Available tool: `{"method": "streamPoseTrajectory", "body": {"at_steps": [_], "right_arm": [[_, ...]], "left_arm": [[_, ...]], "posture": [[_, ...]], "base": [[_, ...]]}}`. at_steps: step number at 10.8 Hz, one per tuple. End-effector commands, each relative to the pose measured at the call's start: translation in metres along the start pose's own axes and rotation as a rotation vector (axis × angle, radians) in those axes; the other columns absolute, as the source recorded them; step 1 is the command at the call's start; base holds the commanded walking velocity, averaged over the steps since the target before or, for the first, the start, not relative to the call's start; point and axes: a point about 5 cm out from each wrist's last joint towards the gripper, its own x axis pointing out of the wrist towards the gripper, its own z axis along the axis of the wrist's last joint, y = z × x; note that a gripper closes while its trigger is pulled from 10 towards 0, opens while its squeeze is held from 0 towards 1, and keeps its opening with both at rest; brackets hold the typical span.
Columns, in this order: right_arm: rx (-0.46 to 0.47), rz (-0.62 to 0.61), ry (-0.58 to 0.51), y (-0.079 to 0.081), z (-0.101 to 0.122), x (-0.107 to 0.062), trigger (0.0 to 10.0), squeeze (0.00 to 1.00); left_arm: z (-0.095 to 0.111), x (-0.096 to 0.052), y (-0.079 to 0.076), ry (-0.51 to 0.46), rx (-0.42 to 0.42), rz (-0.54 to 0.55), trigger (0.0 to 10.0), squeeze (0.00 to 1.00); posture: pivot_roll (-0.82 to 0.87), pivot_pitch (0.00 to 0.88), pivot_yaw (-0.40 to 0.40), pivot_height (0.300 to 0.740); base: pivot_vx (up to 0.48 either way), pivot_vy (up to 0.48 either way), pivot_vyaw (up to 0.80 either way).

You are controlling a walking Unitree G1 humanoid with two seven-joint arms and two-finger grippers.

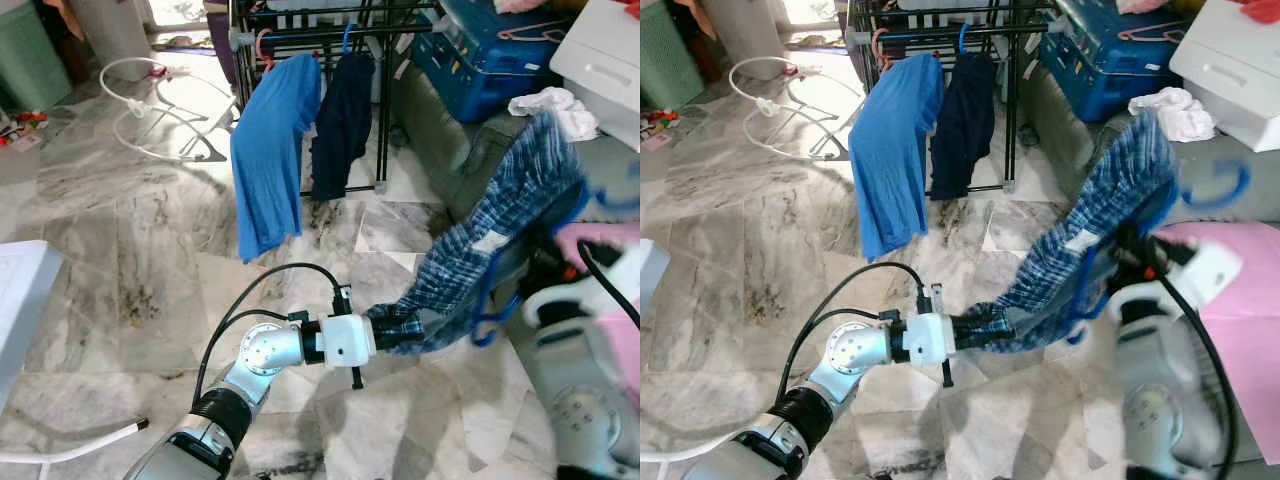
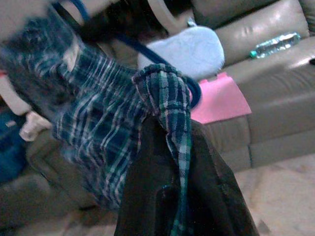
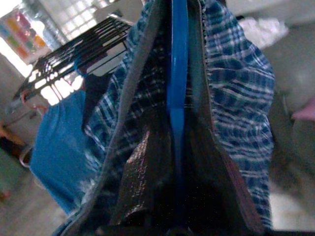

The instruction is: Hang hanger

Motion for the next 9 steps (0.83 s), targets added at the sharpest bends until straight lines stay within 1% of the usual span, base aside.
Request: {"method": "streamPoseTrajectory", "body": {"at_steps": [1,2,3,4,5,7,9], "right_arm": [[-0.078,0.040,0.019,0.005,-0.005,0.001,0.0,0.00],[-0.160,0.081,0.043,0.011,-0.014,-0.001,0.0,0.00],[-0.176,0.106,0.046,0.015,-0.019,-0.004,0.0,0.00],[-0.242,0.126,0.039,0.017,-0.025,-0.006,0.0,0.00],[-0.281,0.117,0.036,0.014,-0.029,-0.008,0.0,0.00],[-0.298,0.127,0.030,0.012,-0.030,-0.009,0.0,0.00],[-0.335,0.144,0.025,0.012,-0.034,-0.011,0.0,0.00]], "left_arm": [[-0.008,0.000,-0.008,0.053,-0.037,-0.034,10.0,1.00],[-0.011,0.002,-0.012,0.071,-0.075,-0.047,10.0,1.00],[-0.012,0.003,-0.014,0.079,-0.090,-0.056,10.0,1.00],[-0.013,0.004,-0.015,0.082,-0.097,-0.053,10.0,1.00],[-0.014,0.005,-0.016,0.087,-0.124,-0.056,10.0,1.00],[-0.015,0.006,-0.016,0.087,-0.137,-0.045,10.0,1.00],[-0.015,0.006,-0.013,0.098,-0.118,0.008,10.0,1.00]], "posture": [[-0.07,0.078,-0.002,0.740],[-0.07,0.077,-0.005,0.740],[-0.07,0.078,-0.005,0.740],[-0.07,0.079,-0.006,0.740],[-0.07,0.081,-0.007,0.740],[-0.07,0.080,-0.004,0.740],[-0.08,0.080,0.000,0.740]], "base": [[0.000,0.000,0.00],[0.000,0.000,0.00],[0.000,0.000,0.00],[0.000,0.000,0.00],[0.000,0.000,0.00],[0.000,0.000,0.00],[0.000,0.000,0.00]]}}
